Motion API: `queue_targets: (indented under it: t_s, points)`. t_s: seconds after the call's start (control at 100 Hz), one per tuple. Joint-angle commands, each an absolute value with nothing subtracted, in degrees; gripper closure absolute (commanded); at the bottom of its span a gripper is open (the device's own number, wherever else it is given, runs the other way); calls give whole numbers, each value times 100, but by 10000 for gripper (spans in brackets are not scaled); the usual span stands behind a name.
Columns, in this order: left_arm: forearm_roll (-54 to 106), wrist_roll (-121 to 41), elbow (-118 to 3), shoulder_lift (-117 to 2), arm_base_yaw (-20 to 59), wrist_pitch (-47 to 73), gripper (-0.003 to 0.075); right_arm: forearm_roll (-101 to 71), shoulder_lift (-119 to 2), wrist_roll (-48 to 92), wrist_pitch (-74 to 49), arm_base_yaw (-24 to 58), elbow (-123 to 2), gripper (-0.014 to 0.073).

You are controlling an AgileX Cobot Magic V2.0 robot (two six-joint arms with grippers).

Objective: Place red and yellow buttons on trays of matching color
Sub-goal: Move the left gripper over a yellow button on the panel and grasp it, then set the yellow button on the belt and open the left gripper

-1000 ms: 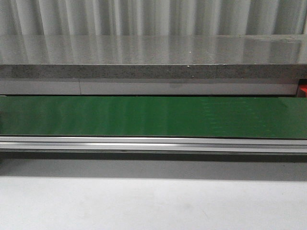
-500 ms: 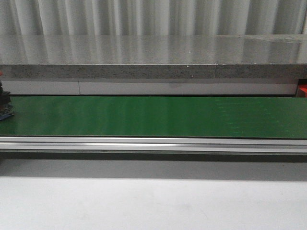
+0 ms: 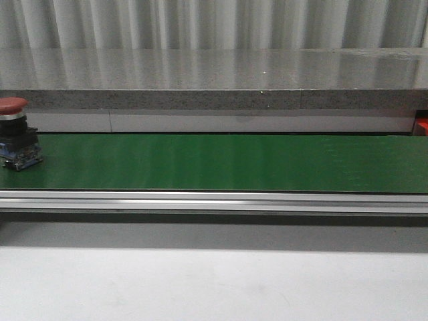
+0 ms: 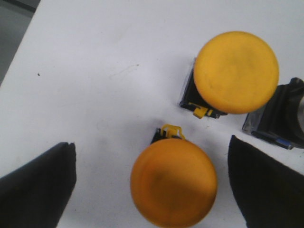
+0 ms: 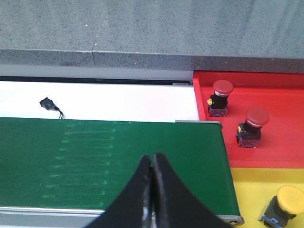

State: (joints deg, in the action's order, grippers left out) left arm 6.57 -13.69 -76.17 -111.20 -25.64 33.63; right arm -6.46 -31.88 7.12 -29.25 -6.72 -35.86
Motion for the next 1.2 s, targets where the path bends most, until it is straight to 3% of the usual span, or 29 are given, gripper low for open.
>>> queue_targets:
  t_s: [0.0, 0.08, 0.25, 0.59, 0.84, 1.19]
  points:
    - [682, -1307, -7799, -10848, -2593, 3147, 179, -636, -3188, 746, -2511, -651, -3726, 662]
    - [682, -1307, -7799, -10848, -2593, 3161, 321, -636, -3188, 746, -2511, -651, -3726, 662]
    - [682, -1307, -7799, -10781, -2593, 3313, 742, -636, -3188, 746, -2511, -651, -3726, 662]
    - [941, -1307, -7799, -9351, -2558, 3934, 741, -636, -3188, 746, -2511, -651, -3726, 662]
    - [941, -1317, -7586, -8294, -1977, 4181, 741, -636, -3188, 746, -2511, -651, -3726, 662]
    - [929, -1368, -6780, -8163, -1065, 4134, 741, -636, -3188, 746, -2511, -651, -3726, 662]
